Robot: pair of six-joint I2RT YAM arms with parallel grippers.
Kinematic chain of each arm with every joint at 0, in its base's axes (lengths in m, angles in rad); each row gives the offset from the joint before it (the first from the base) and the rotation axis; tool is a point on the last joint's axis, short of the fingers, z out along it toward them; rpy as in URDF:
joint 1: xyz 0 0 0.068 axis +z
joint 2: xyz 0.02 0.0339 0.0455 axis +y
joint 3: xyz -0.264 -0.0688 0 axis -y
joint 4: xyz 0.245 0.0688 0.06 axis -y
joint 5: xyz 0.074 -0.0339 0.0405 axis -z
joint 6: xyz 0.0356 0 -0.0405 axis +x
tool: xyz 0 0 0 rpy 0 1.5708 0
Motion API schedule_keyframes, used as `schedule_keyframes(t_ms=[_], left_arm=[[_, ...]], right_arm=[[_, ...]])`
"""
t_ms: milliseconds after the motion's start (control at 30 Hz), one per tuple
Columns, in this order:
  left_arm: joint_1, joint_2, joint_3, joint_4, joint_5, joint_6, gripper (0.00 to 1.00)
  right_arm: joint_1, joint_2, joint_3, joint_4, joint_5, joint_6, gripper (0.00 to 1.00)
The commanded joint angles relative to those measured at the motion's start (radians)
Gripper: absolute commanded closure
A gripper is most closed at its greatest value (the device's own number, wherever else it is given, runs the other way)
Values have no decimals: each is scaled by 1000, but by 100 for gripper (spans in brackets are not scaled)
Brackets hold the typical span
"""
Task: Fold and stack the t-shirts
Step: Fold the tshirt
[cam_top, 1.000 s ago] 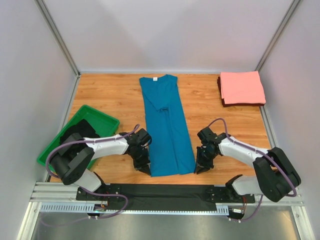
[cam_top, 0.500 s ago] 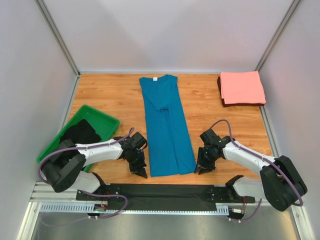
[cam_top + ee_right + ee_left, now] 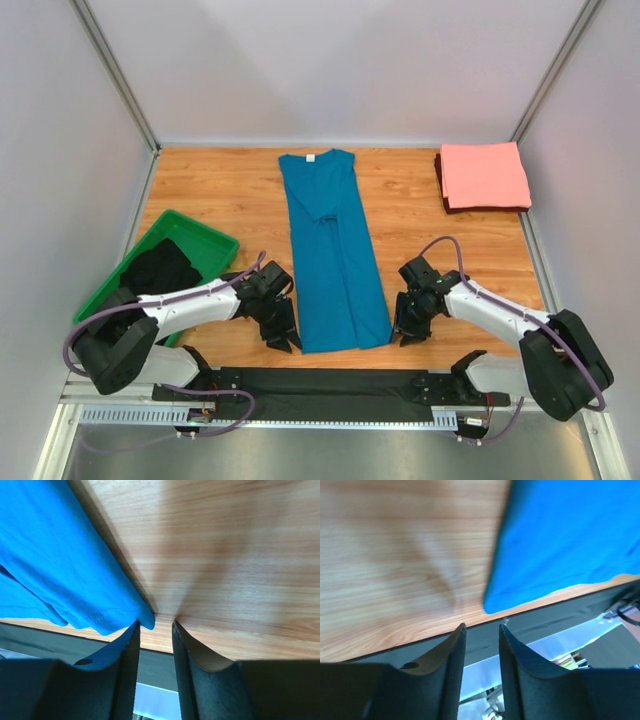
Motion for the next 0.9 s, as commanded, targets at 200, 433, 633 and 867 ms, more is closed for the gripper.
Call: schedule_keyframes(t_ms=[200, 433, 633, 867], left_arm=[[-4, 72, 46, 69, -8, -39, 54], [-7, 161, 76, 76, -10, -30, 61], [-7, 200, 118, 3, -33, -16, 94], [-8, 99, 142, -120, -27, -43, 100]], right_arm=[[4, 94, 15, 82, 34, -51, 71], [2, 105, 16, 93, 23, -59, 76], [2, 87, 6, 96, 12, -59, 98], [12, -13, 20, 21, -21, -7, 100]])
